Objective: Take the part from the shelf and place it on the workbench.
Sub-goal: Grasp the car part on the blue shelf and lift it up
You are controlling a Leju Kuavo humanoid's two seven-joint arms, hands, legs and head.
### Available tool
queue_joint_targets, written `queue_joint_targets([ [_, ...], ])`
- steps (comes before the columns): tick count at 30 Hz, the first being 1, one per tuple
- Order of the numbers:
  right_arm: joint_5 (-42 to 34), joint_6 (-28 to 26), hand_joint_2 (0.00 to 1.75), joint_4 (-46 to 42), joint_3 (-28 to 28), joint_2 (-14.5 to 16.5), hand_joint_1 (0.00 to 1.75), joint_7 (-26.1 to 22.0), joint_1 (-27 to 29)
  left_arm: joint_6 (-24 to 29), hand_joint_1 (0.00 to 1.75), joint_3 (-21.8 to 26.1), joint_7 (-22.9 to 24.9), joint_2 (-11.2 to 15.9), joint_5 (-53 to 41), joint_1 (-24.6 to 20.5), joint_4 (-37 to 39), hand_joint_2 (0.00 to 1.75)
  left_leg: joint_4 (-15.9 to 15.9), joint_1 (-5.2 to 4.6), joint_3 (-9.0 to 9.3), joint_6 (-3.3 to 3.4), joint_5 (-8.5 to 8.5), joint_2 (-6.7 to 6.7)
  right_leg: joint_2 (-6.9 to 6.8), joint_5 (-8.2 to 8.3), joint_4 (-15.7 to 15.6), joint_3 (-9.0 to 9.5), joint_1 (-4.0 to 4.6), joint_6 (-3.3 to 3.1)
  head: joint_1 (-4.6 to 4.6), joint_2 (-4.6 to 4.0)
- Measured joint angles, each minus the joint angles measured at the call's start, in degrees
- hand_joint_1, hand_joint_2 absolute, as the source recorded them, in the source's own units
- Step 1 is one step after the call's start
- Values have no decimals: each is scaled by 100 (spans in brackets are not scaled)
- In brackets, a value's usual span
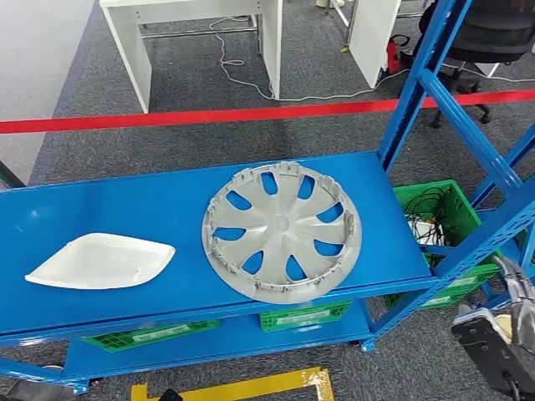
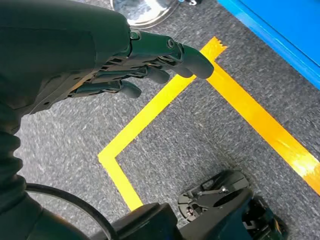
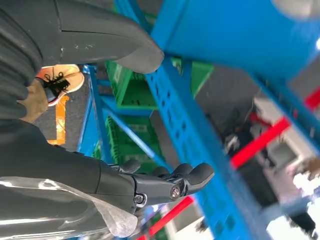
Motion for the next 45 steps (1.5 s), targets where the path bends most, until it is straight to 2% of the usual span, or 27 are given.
queue_joint_targets([
  [2,-19,24,175,1,121,-134,0,96,-12,-24,0,-9,8,0,-39,-18,9,175,0,0,-1,0,0,-1,-1,0,0,0,0,0,1,0],
  [11,-148,453,175,139,1316,-1217,0,795,-522,-282,0,-158,107,-11,-438,-211,114,175,1,0,0,1,2,-9,-3,2,0,0,0,1,1,0],
  [20,20,1209,175,719,2413,-1823,0,1037,-1441,-503,0,-187,237,-66,-813,-361,184,175,5,0,4,2,4,-10,-4,4,1,-4,0,3,1,0],
  [27,959,1561,175,1168,2801,-1955,0,1024,-1942,-528,0,187,210,-157,-689,-375,185,175,7,0,3,2,5,-10,-5,6,1,-6,0,4,1,0],
  [37,2592,1417,175,1578,2887,-1926,0,734,-2225,-603,0,1146,-104,-384,-313,-350,18,175,7,0,3,2,5,-10,-5,8,1,-7,0,4,1,0],
  [45,2855,1353,175,1732,2887,-1881,0,670,-2293,-616,0,1440,-146,-455,-251,-327,-55,175,7,0,3,2,5,-10,-5,8,1,-8,0,4,1,0],
])
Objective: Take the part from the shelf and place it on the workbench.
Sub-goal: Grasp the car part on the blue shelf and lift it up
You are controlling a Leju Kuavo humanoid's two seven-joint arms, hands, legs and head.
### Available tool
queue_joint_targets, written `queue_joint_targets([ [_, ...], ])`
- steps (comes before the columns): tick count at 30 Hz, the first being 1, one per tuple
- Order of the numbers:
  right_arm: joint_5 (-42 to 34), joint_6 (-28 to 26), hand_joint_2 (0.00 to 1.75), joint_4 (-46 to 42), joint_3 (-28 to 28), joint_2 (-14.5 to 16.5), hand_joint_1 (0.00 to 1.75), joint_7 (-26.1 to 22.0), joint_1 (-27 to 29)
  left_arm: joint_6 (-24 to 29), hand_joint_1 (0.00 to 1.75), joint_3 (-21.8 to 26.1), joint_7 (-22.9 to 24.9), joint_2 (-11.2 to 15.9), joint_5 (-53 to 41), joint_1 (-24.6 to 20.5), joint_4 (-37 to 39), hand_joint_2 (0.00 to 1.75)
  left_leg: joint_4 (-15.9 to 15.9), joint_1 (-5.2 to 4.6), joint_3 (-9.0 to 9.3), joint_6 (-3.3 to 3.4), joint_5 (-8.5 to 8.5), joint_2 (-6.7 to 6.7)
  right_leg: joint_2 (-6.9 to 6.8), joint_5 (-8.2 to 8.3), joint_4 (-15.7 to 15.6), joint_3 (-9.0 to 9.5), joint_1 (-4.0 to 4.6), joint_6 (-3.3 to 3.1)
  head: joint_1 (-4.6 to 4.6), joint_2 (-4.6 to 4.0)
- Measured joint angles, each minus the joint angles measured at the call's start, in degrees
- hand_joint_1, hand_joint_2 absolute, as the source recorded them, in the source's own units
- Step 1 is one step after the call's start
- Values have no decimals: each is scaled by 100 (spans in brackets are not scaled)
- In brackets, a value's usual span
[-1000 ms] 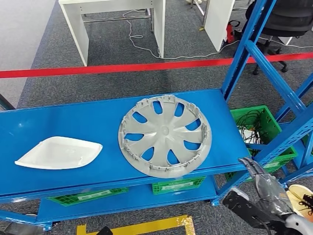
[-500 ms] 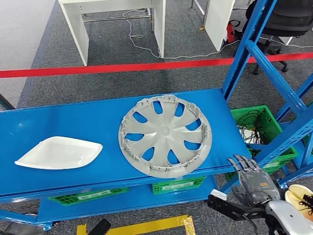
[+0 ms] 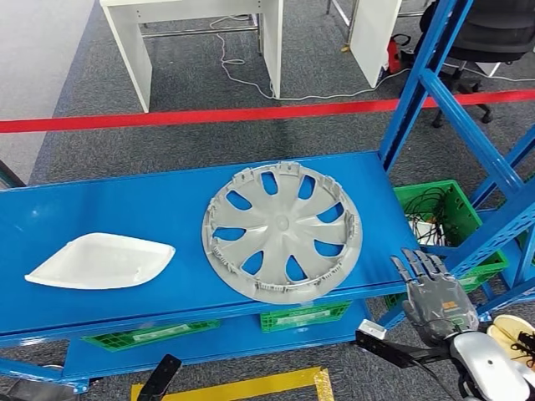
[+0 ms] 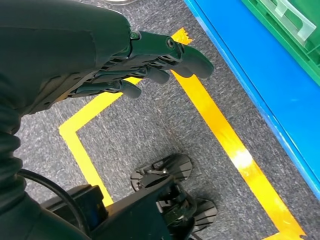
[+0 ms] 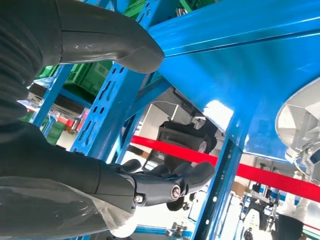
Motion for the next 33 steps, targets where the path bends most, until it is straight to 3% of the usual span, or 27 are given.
queue_joint_targets([
  [11,601,-215,175,90,52,95,0,-273,-143,-273,0,245,-163,-28,-89,3,-61,175,0,0,0,0,1,0,0,0,0,0,0,0,0,0],
  [20,417,-192,175,674,111,253,0,-586,-534,-297,0,293,-199,-116,-281,-31,-61,175,1,-1,-1,0,2,0,1,2,1,0,0,1,1,0],
  [25,475,-476,175,1148,149,471,0,-601,-895,-244,0,292,-164,-155,-378,-94,-59,175,2,0,0,1,5,0,0,4,1,0,0,1,0,0],
  [33,21,-499,175,1643,136,733,0,-717,-1063,-138,0,292,-80,-189,-475,-184,3,175,2,0,-2,2,7,-1,-5,4,2,0,0,1,0,0],
])
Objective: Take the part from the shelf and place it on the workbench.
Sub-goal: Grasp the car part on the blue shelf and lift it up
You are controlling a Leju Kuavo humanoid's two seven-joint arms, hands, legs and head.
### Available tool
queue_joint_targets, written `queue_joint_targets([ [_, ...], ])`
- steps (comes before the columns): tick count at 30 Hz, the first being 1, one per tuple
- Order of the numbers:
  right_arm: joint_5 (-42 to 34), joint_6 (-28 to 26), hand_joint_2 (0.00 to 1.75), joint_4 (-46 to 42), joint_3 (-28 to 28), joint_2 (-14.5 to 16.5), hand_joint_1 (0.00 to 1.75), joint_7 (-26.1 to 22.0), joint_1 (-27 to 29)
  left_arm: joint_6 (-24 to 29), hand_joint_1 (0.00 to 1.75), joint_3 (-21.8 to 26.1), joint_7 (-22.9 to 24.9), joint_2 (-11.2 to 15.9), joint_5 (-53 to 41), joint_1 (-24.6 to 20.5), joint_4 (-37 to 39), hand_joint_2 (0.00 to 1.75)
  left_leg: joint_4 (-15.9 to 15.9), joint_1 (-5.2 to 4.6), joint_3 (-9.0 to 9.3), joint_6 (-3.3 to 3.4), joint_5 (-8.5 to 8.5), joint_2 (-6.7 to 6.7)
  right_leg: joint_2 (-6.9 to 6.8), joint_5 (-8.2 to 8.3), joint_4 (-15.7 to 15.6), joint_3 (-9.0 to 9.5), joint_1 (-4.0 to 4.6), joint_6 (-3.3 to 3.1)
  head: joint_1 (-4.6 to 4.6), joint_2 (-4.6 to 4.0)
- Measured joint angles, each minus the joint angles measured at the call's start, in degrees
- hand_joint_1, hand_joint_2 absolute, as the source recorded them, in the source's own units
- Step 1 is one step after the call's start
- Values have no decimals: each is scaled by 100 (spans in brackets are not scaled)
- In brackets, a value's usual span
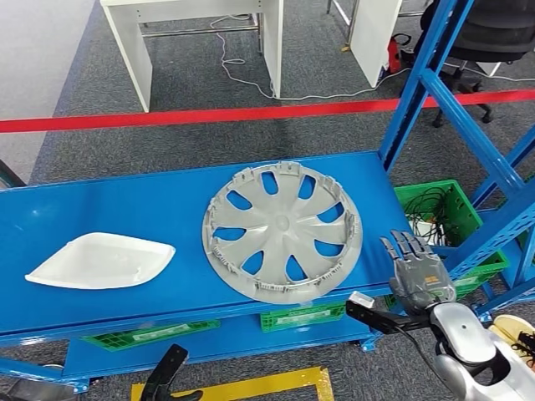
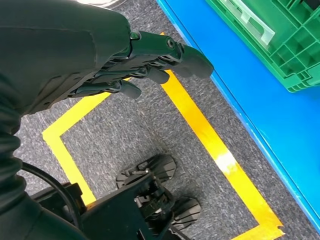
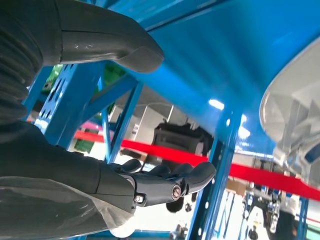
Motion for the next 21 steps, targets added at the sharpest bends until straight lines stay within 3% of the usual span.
queue_joint_targets([
  [8,-33,-114,175,388,46,153,0,-173,-229,-40,0,-8,-10,-21,-86,-46,89,175,0,-1,-1,0,1,0,3,2,0,-1,0,0,0,0],
  [15,-245,-277,175,799,344,333,0,-632,-740,-132,0,-42,-9,-32,-198,-103,124,175,1,0,-1,2,8,0,-1,5,1,-2,0,-2,0,0],
  [21,-245,-303,175,914,546,400,0,-673,-904,-139,0,-55,-8,-38,-224,-109,137,175,1,0,-3,1,9,-2,-5,5,1,-2,0,-2,-1,0],
])
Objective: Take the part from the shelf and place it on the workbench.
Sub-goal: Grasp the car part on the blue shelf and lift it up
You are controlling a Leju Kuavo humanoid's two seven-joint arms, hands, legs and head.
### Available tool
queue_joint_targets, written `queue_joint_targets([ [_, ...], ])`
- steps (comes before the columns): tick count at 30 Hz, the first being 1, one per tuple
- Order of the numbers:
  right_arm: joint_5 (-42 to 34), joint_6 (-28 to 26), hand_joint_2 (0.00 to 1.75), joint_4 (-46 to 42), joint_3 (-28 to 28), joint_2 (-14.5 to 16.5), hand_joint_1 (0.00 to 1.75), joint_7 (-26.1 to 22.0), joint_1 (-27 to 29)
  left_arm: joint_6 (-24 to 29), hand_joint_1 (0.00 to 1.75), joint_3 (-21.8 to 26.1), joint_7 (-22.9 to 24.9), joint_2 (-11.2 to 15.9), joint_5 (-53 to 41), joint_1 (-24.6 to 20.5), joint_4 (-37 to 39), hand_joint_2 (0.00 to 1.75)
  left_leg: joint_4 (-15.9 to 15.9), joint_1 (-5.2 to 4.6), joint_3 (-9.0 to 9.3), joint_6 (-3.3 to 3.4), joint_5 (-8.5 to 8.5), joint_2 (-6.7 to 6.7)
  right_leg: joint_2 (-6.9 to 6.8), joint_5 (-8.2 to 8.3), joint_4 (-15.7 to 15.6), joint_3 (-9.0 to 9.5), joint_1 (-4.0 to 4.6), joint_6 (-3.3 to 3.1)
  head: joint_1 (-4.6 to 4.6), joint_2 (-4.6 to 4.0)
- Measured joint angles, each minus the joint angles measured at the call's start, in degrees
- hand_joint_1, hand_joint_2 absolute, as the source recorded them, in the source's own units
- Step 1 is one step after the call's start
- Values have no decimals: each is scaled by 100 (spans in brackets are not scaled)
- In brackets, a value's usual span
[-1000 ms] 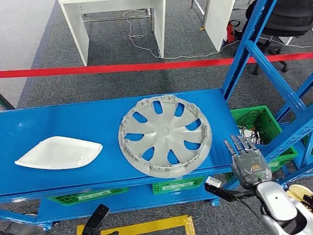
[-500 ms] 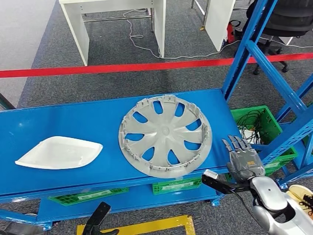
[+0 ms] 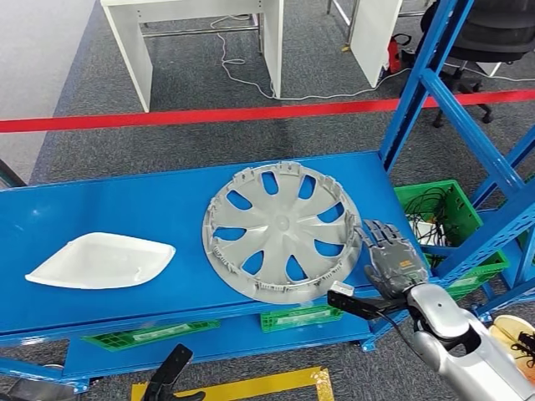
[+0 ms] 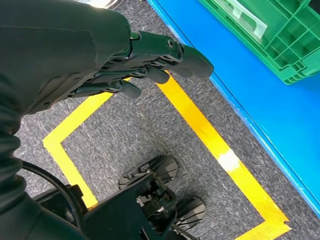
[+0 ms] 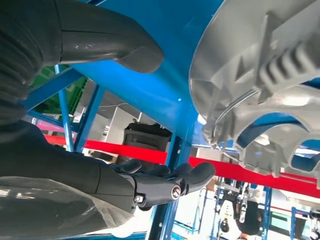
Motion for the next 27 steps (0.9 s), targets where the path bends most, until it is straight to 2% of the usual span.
queue_joint_targets([
  [7,-6,-122,175,25,372,61,0,-255,-271,-55,0,-53,-3,-2,-60,-19,26,175,0,0,-2,0,1,1,2,1,0,-1,0,0,1,0],
  [14,-519,-16,175,13,1035,323,0,-515,-651,-132,0,-146,-22,-14,-162,-80,63,175,0,1,-1,1,6,1,1,3,3,-2,0,-2,0,0],
  [27,-1418,151,175,-127,1762,584,0,-505,-910,-191,0,-261,-77,-15,-245,-129,195,175,0,0,-2,1,6,-1,-2,2,6,-3,0,-2,-1,0],
])
